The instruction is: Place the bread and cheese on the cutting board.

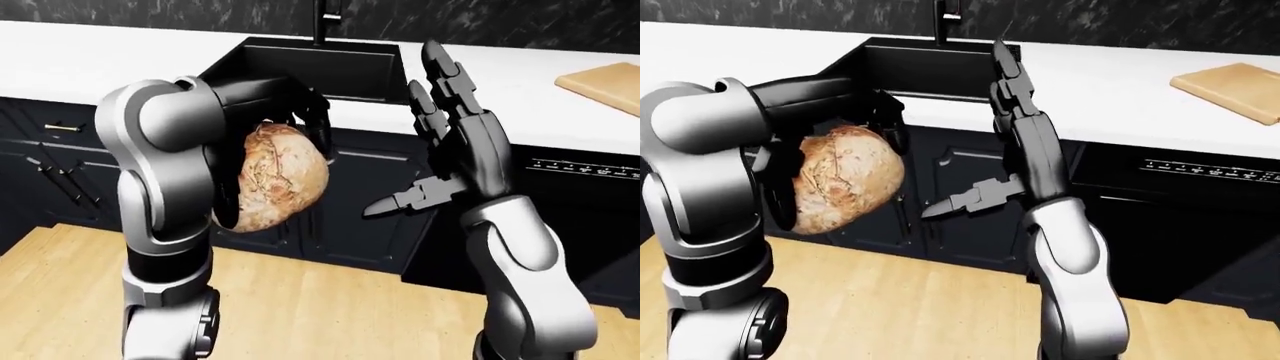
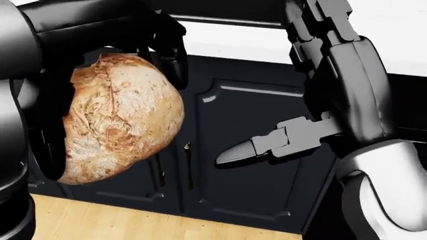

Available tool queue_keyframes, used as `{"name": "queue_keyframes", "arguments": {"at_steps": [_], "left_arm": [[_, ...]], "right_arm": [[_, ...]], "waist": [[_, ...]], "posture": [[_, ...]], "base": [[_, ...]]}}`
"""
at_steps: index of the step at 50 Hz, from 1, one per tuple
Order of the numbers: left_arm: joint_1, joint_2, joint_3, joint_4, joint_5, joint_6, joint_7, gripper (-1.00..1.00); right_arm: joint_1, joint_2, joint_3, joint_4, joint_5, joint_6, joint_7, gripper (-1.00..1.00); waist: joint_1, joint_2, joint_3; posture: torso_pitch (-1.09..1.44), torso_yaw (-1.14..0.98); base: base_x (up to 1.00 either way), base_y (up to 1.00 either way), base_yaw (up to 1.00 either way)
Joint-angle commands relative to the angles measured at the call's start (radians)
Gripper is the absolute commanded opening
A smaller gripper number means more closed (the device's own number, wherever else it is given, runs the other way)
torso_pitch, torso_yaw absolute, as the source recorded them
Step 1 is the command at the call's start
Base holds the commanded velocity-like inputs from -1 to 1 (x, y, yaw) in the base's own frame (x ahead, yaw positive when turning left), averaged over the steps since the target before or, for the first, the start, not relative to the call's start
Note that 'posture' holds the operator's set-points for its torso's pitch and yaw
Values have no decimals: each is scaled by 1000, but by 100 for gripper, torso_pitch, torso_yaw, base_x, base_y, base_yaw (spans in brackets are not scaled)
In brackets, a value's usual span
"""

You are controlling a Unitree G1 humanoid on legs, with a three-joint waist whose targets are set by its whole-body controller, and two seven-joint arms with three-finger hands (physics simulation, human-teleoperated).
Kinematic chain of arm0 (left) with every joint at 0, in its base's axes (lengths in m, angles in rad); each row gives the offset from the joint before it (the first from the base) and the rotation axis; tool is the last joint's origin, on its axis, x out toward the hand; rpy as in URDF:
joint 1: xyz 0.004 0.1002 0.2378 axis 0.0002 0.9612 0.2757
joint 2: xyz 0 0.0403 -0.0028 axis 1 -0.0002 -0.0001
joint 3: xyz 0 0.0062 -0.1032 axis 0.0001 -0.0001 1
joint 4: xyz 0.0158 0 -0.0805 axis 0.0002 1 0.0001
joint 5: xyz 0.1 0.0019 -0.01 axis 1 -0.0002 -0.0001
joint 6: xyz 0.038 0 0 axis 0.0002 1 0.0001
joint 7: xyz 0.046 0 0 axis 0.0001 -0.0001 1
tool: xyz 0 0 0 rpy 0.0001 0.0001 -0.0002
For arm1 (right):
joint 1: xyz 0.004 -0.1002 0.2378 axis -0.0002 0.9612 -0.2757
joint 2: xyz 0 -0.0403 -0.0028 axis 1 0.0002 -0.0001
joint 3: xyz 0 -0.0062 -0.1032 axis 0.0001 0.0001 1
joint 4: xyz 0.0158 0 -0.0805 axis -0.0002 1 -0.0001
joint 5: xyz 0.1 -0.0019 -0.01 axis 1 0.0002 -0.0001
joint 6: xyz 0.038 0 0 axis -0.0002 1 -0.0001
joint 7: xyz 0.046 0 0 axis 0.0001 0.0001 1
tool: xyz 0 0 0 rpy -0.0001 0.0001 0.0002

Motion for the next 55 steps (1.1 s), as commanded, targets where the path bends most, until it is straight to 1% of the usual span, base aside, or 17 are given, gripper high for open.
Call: {"name": "queue_keyframes", "arguments": {"at_steps": [1, 5, 11, 12, 14, 16, 19, 24, 28, 30, 34, 43, 47, 48, 49, 51, 55], "left_arm": [[-37, 1, 0, -18, -3, -5, 11, -100], [-36, 2, 1, -19, -5, -5, 12, -100], [-40, 3, 1, -18, -6, -2, 11, -100], [-41, 4, 1, -18, -6, -2, 11, -100], [-42, 4, 1, -18, -6, -1, 10, -100], [-40, 3, 0, -21, -6, 0, 9, -100], [-40, 4, 1, -20, -6, -1, 10, -100], [-36, 2, 0, -20, -6, -3, 13, -100], [-34, 0, -1, -22, -5, -2, 13, -100], [-33, 0, -2, -23, -4, -2, 13, -100], [-31, 0, 0, -22, -5, -3, 14, -100], [-27, 0, 0, -25, -6, -2, 15, -100], [-29, 0, 0, -25, -6, -1, 14, -100], [-29, 1, 0, -25, -6, -1, 14, -100], [-28, 0, 0, -25, -6, -2, 15, -100], [-27, 0, 0, -26, -6, -1, 15, -100], [-30, 1, 0, -24, -7, -1, 14, -100]], "right_arm": [[-24, -8, -17, -25, -5, -22, -6, 100], [-26, -6, -16, -30, -8, -28, -7, 100], [-36, -5, -22, -28, 4, -14, -10, 100], [-39, -5, -24, -28, 7, -10, -12, 100], [-41, -5, -24, -28, 10, -6, -14, 100], [-37, -5, -23, -29, 13, -8, -17, 100], [-34, -6, -23, -29, 14, -11, -19, 100], [-28, -7, -23, -26, 17, -19, -20, 100], [-25, -8, -21, -27, 18, -21, -21, 100], [-24, -8, -21, -27, 18, -22, -22, 100], [-25, -7, -17, -25, 15, -19, -25, 100], [-29, -5, -22, -26, 22, -14, -26, 100], [-30, -6, -21, -25, 24, -14, -27, 100], [-30, -6, -21, -25, 24, -13, -28, 100], [-31, -6, -22, -26, 25, -11, -28, 100], [-30, -7, -21, -26, 24, -12, -28, 100], [-33, -8, -19, -23, 22, -12, -30, 100]], "waist": [[-10, 11, -7], [9, -49, -20], [-16, -22, -20], [-20, -22, -35], [-23, 5, -19], [-24, 34, -29], [-20, 40, -26], [-6, -5, -6], [2, -111, -45], [-8, -86, -8], [-12, -39, -6], [-16, -36, -15], [-20, 2, -15], [-10, -10, -15], [-22, 17, -14], [-17, 32, -30], [-7, -5, -3]], "posture": [[0, 0], [0, 0], [0, 0], [0, 0], [0, 0], [0, 0], [0, 0], [0, 0], [0, 0], [0, 0], [0, 0], [0, 0], [0, 0], [0, 0], [0, 0], [0, 0], [0, 0]], "base": [[0, 0, 0], [0, 0, 0], [0, 0, 0], [0, -30, 0], [0, -50, 0], [3, -73, 0], [9, -86, 0], [10, -85, 0], [10, -86, 0], [9, -85, 0], [10, -72, 0], [5, -42, 0], [6, -57, 0], [9, -66, 0], [11, -68, 0], [11, -69, 0], [11, -67, 0]]}}
